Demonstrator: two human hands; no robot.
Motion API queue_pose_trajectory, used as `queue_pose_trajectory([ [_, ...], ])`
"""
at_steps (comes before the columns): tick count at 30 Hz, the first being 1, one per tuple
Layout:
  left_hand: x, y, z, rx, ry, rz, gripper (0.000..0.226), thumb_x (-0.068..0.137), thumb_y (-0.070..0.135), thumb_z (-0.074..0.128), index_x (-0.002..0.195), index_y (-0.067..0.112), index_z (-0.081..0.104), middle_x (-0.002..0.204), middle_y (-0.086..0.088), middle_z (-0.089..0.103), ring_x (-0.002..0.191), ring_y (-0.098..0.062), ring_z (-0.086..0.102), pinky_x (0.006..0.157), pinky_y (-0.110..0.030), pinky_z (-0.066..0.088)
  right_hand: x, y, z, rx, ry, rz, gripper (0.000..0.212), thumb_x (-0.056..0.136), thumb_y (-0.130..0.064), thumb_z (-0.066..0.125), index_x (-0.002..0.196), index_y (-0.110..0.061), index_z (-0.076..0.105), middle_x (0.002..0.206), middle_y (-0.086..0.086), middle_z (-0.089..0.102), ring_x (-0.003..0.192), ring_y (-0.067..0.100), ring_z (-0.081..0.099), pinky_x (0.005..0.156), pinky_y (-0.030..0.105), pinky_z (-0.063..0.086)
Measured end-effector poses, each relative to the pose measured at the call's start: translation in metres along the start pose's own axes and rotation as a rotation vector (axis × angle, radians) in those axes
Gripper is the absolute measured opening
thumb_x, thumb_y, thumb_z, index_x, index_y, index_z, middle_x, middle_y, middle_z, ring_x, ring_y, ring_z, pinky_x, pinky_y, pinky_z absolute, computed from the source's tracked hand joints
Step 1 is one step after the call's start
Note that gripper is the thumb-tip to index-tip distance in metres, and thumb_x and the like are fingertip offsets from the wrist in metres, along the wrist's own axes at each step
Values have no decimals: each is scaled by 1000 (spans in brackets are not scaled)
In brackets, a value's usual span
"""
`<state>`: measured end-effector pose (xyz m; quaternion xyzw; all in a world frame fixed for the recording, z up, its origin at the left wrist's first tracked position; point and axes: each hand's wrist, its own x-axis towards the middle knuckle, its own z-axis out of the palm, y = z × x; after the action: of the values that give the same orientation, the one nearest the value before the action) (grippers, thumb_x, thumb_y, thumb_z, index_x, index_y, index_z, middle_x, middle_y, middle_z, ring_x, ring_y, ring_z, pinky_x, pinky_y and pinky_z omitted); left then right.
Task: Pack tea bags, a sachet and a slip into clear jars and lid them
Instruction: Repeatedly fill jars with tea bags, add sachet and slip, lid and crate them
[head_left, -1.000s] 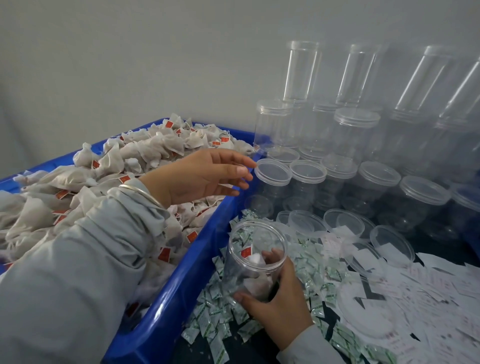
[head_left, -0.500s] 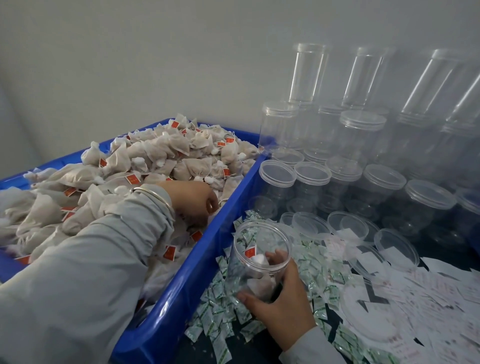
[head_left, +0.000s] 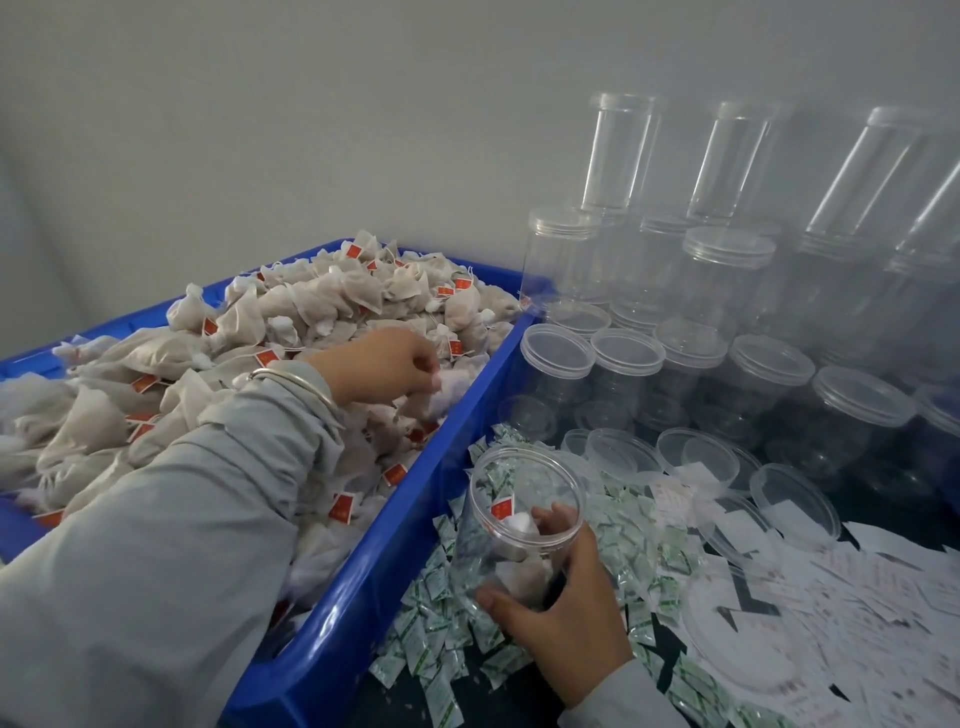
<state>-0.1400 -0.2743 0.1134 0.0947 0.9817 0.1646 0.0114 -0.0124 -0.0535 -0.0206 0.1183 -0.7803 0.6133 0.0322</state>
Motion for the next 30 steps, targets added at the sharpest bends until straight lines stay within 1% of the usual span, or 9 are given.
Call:
queue_pose_trajectory([
  [3,-3,2,-9,-210,143,-17,14,91,22,59,79,17,61,72,5,61,64,-8,54,58,-21,41,-1,-1,0,1,-1,3,77,41,-61,82,100,-72,34,111,-42,50,102,-15,53,74,0,42],
  [6,-7,8,-14,-550,220,-39,9,92,15,58,83,15,63,78,1,67,72,-15,61,73,-30,52,0,-1,0,-5,3,0,76,41,-60,81,98,-74,33,112,-43,49,102,-17,53,74,-1,41],
  [8,-10,14,-17,-748,205,2,10,92,9,57,87,14,64,82,0,69,77,-15,65,76,-30,55,0,-2,0,-12,2,2,76,41,-59,81,98,-74,33,111,-44,49,102,-18,52,73,-1,41],
  [11,-16,24,-19,-1002,116,109,15,91,1,54,87,13,63,76,6,71,72,-11,68,65,-23,57,-1,-2,0,-12,-7,16,77,41,-60,81,98,-74,32,111,-45,47,102,-19,51,73,-2,40],
  [14,-21,35,-18,-1192,42,192,18,88,-1,54,83,14,63,77,4,70,72,-11,68,62,-22,55,-1,-4,-1,-18,-10,23,79,41,-60,81,102,-71,31,112,-48,44,103,-22,49,73,-3,39],
  [18,-28,46,-15,-1230,-85,295,16,86,-3,51,84,10,60,74,5,68,67,-8,65,57,-19,53,-1,-5,-2,-28,-12,27,80,43,-60,80,109,-63,33,113,-50,43,103,-24,47,74,-4,38],
  [22,-32,49,-14,-1236,-213,367,32,82,-4,51,72,19,71,73,6,66,66,-7,63,61,-19,53,-1,-5,-2,2,-23,29,80,44,-54,81,112,-48,38,111,-47,47,103,-21,50,75,-3,39],
  [27,-35,53,-13,-1195,-332,430,32,81,3,55,68,26,74,72,8,67,65,-4,64,58,-16,51,-1,-6,-4,-11,-7,22,82,43,-58,78,112,-49,36,112,-53,40,104,-27,43,74,-6,35],
  [30,-34,53,-10,-1102,-350,433,21,79,9,60,77,25,74,83,4,70,78,-10,67,68,-21,54,-1,-6,-3,-23,-8,20,81,43,-57,79,112,-50,36,111,-53,40,103,-28,43,74,-6,35],
])
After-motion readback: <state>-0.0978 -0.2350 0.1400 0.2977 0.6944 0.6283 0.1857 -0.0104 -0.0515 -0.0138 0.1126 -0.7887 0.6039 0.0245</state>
